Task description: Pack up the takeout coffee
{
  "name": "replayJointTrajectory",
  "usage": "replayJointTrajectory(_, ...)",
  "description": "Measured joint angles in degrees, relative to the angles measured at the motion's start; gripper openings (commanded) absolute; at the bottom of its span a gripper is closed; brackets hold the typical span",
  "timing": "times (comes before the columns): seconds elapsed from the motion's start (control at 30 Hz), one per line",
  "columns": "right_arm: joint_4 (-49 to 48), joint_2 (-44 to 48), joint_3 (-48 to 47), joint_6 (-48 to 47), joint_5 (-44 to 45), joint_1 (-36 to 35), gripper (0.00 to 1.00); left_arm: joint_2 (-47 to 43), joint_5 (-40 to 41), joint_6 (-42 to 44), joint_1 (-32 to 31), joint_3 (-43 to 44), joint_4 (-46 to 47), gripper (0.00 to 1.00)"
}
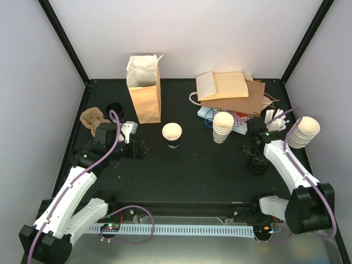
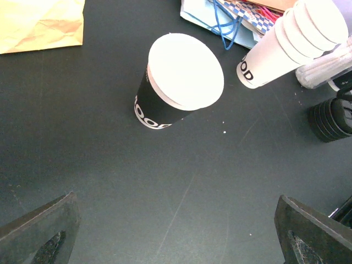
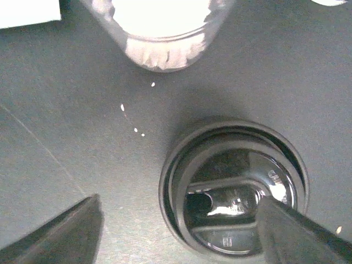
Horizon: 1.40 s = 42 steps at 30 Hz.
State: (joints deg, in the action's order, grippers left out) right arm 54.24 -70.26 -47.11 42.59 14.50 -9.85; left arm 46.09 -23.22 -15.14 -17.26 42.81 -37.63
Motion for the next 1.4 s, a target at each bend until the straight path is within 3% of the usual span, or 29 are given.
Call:
replayJointTrajectory(0.2,3.30,4.63,-0.72,1.42,1.16,0.02,0.91,0.04,-0.26,0.02,0.00,0.00,0.00,0.99)
replayJointTrajectory(0.77,5.70,-1.53,-0.90,4.04,1.36,2.10,0.92,-0.07,-0.44,0.02,0.00,0.00,0.00,0.99)
replayJointTrajectory(0.97,4.39,-2.97,0.66,4.04,1.44,2.73,0.85,-0.50,-0.44,0.02,0.00,0.00,0.02,0.99)
replayJointTrajectory(1.2,3.26,-3.30,1.90,4.17,1.40,3.54,0.68,-0.50,-0.44,0.02,0.00,0.00,0.04,0.99)
replayJointTrajectory(1.4,3.26,-2.03,1.90,4.24,1.20,3.56,0.66,-0.50,-0.44,0.02,0.00,0.00,0.02,0.99)
